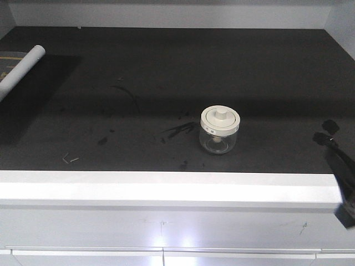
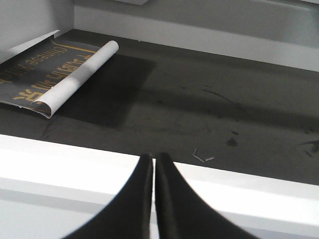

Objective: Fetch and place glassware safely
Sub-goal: 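Release the sash and reach the right gripper toward the glass jar, then close the right gripper around the white lid of the jar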

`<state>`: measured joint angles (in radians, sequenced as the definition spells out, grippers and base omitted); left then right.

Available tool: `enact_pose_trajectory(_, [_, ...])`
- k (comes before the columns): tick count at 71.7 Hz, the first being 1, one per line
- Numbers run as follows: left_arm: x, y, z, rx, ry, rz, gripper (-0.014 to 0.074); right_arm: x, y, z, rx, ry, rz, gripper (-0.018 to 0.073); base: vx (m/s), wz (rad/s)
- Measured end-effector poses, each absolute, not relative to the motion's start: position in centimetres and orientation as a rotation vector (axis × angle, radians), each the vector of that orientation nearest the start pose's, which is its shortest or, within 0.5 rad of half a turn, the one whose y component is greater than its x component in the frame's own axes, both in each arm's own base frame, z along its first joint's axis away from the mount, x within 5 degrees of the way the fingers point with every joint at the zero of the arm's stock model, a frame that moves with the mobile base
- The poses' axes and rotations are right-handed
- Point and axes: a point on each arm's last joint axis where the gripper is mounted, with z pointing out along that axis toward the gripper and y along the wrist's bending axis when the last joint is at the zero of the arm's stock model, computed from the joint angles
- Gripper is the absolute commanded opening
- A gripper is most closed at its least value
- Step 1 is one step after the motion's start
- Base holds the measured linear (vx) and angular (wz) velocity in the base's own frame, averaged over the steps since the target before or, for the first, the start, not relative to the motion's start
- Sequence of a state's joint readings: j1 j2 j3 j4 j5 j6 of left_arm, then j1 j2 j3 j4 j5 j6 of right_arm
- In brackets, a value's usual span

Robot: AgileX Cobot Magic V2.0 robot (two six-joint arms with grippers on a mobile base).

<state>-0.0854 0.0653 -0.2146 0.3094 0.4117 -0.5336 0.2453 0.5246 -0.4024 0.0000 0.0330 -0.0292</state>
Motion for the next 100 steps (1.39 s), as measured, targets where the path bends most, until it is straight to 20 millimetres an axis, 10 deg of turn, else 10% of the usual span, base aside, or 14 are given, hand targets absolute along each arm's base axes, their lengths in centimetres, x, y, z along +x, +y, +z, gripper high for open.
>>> enact_pose_trajectory(46, [4.9, 0.7, 24.6, -0.231, 1.714, -0.141, -0.0007, 29.3, 10.6, 28.7, -0.348, 1.763, 0.228, 0.0463, 0.0, 0.0])
enact_pose_trajectory(100, [4.9, 0.7, 24.6, -0.231, 1.714, -0.141, -0.0007, 33.0, 13.6, 23.3, -0.451, 1.764, 0.412, 0.0463, 0.0, 0.0])
